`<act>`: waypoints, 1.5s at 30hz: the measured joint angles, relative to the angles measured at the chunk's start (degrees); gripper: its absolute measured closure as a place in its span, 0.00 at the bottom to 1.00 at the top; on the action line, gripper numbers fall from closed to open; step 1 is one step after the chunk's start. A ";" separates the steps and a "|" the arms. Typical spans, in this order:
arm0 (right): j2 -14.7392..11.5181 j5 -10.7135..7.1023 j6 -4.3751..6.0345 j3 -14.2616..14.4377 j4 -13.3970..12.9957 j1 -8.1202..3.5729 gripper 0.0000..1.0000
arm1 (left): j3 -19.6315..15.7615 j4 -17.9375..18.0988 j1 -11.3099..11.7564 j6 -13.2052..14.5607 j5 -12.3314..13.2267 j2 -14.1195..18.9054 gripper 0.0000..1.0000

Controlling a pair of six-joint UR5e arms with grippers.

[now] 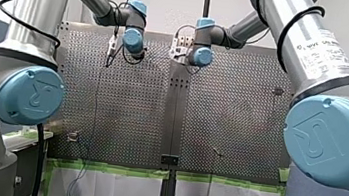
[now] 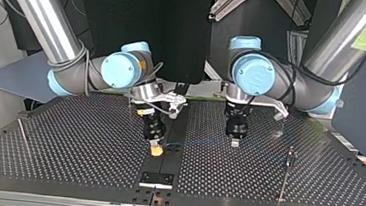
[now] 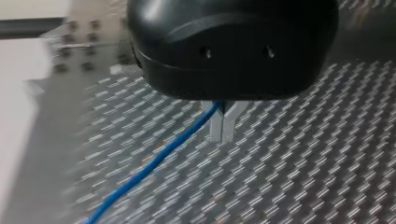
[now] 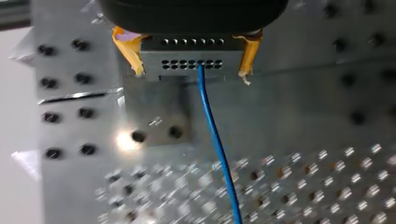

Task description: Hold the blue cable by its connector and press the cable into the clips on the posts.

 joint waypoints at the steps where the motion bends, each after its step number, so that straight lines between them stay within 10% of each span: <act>1: 0.01 0.41 -0.05 0.51 -0.09 -0.04 1.00 | -0.60 0.73 -0.76 -0.07 -0.69 -0.78 1.00; 14: -0.02 3.71 -0.79 7.42 -5.10 -0.07 1.00 | -7.02 7.95 -5.88 -1.45 -2.35 -7.09 1.00; 29: 0.12 9.25 -4.00 14.83 -12.50 -0.21 1.00 | -11.97 16.58 -7.62 -1.77 -1.59 -12.54 1.00; 45: 6.01 10.99 -3.46 24.06 -21.73 -1.84 1.00 | -12.01 19.09 -8.43 -2.78 -1.37 -14.67 1.00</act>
